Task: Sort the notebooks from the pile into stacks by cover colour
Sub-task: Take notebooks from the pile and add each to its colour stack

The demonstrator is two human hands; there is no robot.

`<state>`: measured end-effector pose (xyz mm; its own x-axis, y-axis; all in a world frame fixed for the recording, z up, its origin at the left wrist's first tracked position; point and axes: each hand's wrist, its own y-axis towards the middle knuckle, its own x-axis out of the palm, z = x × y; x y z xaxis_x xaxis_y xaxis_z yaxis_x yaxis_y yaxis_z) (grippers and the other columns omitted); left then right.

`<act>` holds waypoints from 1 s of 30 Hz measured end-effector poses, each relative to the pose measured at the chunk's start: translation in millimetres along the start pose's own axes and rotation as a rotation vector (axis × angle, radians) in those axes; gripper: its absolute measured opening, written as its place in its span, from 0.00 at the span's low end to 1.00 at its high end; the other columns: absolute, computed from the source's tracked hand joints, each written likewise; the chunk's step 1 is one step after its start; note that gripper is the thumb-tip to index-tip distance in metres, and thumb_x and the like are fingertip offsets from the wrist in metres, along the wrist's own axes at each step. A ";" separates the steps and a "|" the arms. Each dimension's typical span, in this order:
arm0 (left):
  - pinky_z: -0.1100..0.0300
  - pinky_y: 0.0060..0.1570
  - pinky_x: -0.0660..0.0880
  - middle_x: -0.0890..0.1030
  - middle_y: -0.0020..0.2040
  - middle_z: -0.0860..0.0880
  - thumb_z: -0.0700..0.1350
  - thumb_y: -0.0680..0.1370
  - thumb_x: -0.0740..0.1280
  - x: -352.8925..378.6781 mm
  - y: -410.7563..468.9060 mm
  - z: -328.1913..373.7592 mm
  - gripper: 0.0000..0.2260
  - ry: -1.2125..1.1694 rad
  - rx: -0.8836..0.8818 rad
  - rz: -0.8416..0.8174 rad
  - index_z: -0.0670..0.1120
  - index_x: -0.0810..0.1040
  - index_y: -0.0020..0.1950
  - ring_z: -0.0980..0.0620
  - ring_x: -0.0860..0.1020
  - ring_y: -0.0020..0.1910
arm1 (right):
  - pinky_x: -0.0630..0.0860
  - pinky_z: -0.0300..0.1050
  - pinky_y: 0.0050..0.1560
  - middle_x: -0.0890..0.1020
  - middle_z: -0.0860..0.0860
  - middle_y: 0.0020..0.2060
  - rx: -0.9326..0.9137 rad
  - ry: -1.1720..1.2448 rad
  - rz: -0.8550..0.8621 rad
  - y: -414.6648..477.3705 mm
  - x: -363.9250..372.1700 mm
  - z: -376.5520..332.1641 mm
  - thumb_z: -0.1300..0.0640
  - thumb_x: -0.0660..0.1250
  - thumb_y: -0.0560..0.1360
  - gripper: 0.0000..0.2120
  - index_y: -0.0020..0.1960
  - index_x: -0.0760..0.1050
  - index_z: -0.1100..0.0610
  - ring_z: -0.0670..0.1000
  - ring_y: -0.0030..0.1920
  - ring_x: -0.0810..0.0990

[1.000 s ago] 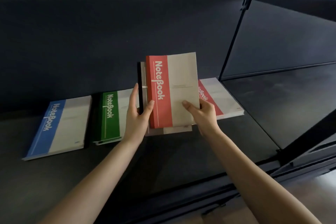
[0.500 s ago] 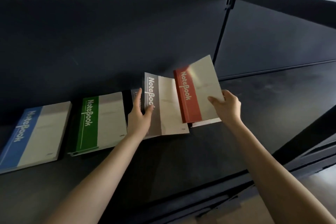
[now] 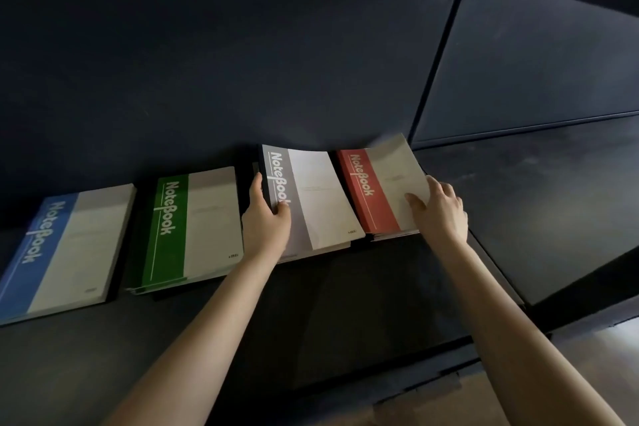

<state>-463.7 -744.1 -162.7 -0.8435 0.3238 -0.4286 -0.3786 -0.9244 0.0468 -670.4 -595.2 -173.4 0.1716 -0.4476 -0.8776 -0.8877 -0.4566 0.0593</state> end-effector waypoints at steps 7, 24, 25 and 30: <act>0.65 0.45 0.73 0.72 0.69 0.46 0.40 0.80 0.63 -0.4 -4.1 0.8 0.26 0.008 0.029 0.033 0.48 0.57 0.77 0.50 0.76 0.54 | 0.65 0.53 0.59 0.70 0.53 0.64 -0.093 -0.242 0.011 -1.3 -3.2 -4.4 0.48 0.53 0.82 0.17 0.68 0.70 0.43 0.59 0.63 0.67; 0.71 0.52 0.65 0.62 0.74 0.42 0.33 0.79 0.60 -17.5 -1.5 11.2 0.22 0.259 0.250 -0.013 0.47 0.66 0.72 0.45 0.69 0.68 | 0.56 0.58 0.71 0.61 0.55 0.72 -0.112 -0.311 -0.134 -3.8 11.5 -31.2 0.47 0.47 0.82 0.26 0.73 0.59 0.63 0.59 0.72 0.57; 0.68 0.53 0.67 0.59 0.75 0.41 0.33 0.79 0.60 -18.5 -0.3 9.3 0.23 0.314 0.232 -0.041 0.47 0.65 0.72 0.43 0.67 0.69 | 0.55 0.58 0.71 0.61 0.56 0.72 -0.114 -0.293 -0.121 -4.0 12.4 -29.8 0.48 0.47 0.82 0.26 0.73 0.58 0.64 0.59 0.73 0.57; 0.40 0.73 0.55 0.53 0.78 0.41 0.39 0.78 0.64 -14.3 2.4 -2.4 0.21 0.793 0.402 -0.123 0.47 0.68 0.71 0.38 0.59 0.74 | 0.55 0.60 0.71 0.61 0.59 0.72 -0.094 -0.328 -0.138 -1.3 12.9 -34.2 0.50 0.48 0.82 0.25 0.73 0.57 0.64 0.61 0.73 0.56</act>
<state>-451.7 -751.5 -158.7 -0.3339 0.0435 -0.9416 -0.6792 -0.7038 0.2083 -652.5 -626.7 -168.5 0.1277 -0.1133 -0.9853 -0.8199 -0.5711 -0.0406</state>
